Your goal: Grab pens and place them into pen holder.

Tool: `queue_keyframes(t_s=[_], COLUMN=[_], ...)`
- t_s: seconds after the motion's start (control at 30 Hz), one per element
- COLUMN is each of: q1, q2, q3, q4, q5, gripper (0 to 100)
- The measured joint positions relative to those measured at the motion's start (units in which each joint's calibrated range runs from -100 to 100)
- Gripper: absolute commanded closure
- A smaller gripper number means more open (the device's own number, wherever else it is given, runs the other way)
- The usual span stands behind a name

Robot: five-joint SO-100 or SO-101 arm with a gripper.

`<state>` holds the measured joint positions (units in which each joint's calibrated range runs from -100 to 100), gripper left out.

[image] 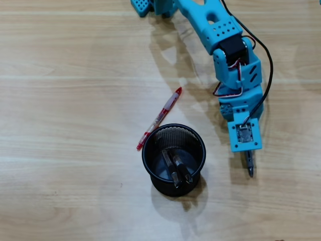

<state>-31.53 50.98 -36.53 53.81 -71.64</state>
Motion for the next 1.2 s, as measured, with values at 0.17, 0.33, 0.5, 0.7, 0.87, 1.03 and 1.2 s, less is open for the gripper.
queue_keyframes(t_s=[0.17,0.33,0.5,0.7,0.87,1.03,1.2], q1=[-0.3,-0.3,0.1,3.7,5.0,5.8,6.6], q2=[-0.1,-0.2,-2.6,-6.8,-13.2,-17.6,-23.7], q3=[1.6,1.7,2.8,3.4,4.4,11.6,25.3], q4=[-0.1,-0.1,0.0,0.6,-2.1,-13.3,-29.8], q5=[-0.1,-0.1,1.7,9.1,13.0,14.9,15.7], gripper=[98,98,98,98,98,98,98])
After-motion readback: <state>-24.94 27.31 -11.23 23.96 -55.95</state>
